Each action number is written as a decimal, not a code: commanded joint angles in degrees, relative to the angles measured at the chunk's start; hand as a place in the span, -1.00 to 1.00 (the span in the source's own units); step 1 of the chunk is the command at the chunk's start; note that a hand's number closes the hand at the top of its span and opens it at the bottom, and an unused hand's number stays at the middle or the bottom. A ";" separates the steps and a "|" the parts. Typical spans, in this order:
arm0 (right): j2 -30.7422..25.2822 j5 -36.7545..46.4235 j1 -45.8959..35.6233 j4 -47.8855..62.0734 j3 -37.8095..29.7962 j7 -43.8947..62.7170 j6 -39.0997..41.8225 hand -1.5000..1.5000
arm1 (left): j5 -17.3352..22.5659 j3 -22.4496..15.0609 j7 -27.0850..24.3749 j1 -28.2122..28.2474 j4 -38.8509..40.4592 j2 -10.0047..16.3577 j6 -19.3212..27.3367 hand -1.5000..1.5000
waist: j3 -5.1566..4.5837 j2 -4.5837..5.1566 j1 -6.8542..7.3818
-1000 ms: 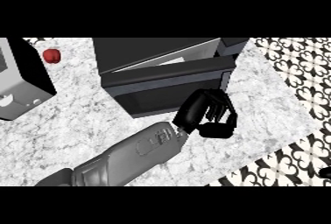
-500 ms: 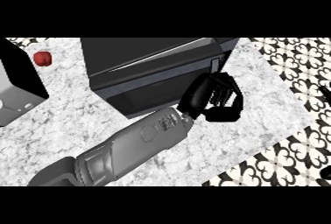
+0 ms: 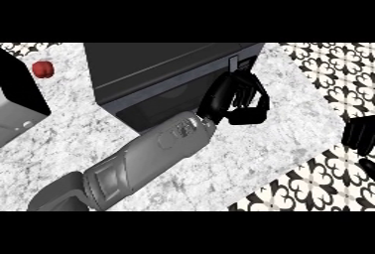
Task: Pick up the milk, place it into the microwave and close the microwave
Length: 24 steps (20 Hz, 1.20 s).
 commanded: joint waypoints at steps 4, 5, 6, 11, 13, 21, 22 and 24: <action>-1.28 -0.40 -1.48 -5.75 3.13 -1.48 6.11 1.00 | 1.79 0.41 -0.74 -3.41 1.44 -1.03 0.70 1.00 | 0.15 -0.19 -2.71; -1.54 -0.47 -1.74 -6.36 3.50 -1.06 6.34 1.00 | 2.04 0.38 -0.85 -3.44 1.42 -1.02 0.60 1.00 | 0.12 -0.08 -2.33; -1.09 -0.60 -1.98 -6.89 4.00 -0.83 6.09 1.00 | 2.30 0.23 -1.03 -3.07 1.40 -1.01 0.93 1.00 | 0.16 0.21 -2.04; -1.65 -1.24 -1.62 -9.74 5.05 0.94 5.84 1.00 | 3.06 -0.24 -1.87 -2.46 1.12 -0.98 2.27 1.00 | 0.12 0.18 -3.24; -1.73 -1.86 -1.96 -10.94 5.18 1.48 5.63 1.00 | 3.13 -0.43 -1.82 -2.69 1.39 -0.98 3.03 1.00 | 0.13 0.06 -3.41; -1.61 -3.00 -1.23 -15.00 6.66 3.21 5.21 1.00 | 3.98 -1.17 -2.33 -1.98 1.33 -0.95 5.68 1.00 | 0.15 0.11 -4.86; -1.24 -2.95 -0.73 -15.30 7.28 3.33 5.22 1.00 | 4.50 -0.82 -2.13 -2.36 0.75 -0.95 5.80 1.00 | 0.18 0.01 -4.80; -1.35 -3.15 -0.48 -16.03 7.36 3.69 5.08 1.00 | 4.54 -1.07 -1.93 -2.58 0.85 -0.95 6.54 1.00 | 0.24 -0.14 -5.18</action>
